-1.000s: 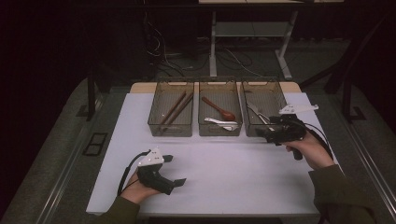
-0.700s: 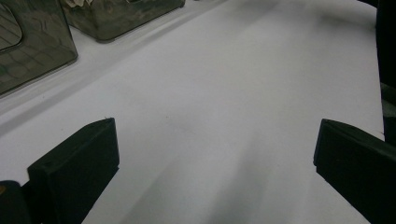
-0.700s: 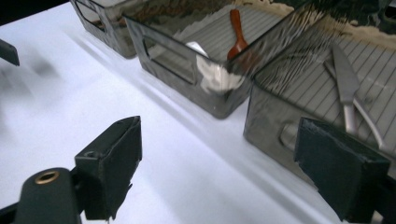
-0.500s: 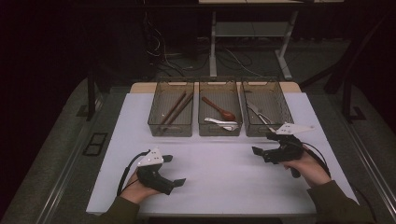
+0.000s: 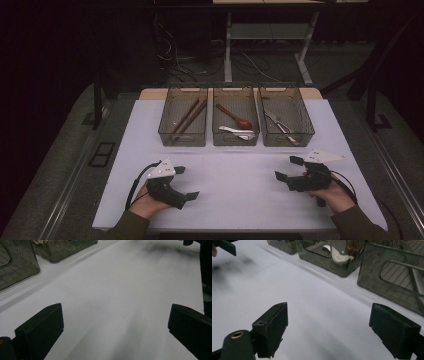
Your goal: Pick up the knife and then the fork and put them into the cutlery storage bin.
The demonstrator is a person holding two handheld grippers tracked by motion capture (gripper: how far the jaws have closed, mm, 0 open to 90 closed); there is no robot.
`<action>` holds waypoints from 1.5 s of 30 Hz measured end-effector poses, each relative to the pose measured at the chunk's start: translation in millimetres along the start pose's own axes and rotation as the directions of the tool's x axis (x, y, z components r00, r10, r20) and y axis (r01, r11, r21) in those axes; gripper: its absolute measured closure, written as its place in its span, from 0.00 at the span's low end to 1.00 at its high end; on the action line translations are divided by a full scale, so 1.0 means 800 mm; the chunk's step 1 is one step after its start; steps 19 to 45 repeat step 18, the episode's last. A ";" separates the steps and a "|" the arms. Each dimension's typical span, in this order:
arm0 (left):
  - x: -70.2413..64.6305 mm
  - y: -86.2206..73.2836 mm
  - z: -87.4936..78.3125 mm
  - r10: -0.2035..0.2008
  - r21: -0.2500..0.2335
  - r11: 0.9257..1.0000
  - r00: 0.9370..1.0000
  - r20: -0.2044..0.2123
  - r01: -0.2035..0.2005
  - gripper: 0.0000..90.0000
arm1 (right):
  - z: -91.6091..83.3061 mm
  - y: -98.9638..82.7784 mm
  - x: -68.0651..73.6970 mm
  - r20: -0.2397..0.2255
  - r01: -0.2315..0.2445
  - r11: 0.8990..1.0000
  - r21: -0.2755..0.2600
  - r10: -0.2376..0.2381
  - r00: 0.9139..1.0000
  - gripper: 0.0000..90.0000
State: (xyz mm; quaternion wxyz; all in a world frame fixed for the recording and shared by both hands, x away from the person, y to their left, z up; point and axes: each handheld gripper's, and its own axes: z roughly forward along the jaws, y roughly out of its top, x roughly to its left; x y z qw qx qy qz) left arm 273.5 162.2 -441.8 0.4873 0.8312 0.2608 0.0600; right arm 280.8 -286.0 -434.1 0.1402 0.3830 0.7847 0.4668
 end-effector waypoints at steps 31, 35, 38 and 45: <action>0.000 0.001 0.002 0.005 0.003 1.000 1.000 0.010 -0.005 0.00 | -0.017 -0.027 0.002 0.015 0.023 1.000 0.002 -0.023 1.000 0.17; 0.000 0.001 0.002 0.005 0.003 1.000 1.000 0.010 -0.005 0.00 | -0.017 -0.027 0.002 0.015 0.023 1.000 0.002 -0.023 1.000 0.17; 0.000 0.001 0.002 0.005 0.003 1.000 1.000 0.010 -0.005 0.00 | -0.017 -0.027 0.002 0.015 0.023 1.000 0.002 -0.023 1.000 0.17; 0.000 0.001 0.002 0.005 0.003 1.000 1.000 0.010 -0.005 0.00 | -0.017 -0.027 0.002 0.015 0.023 1.000 0.002 -0.023 1.000 0.17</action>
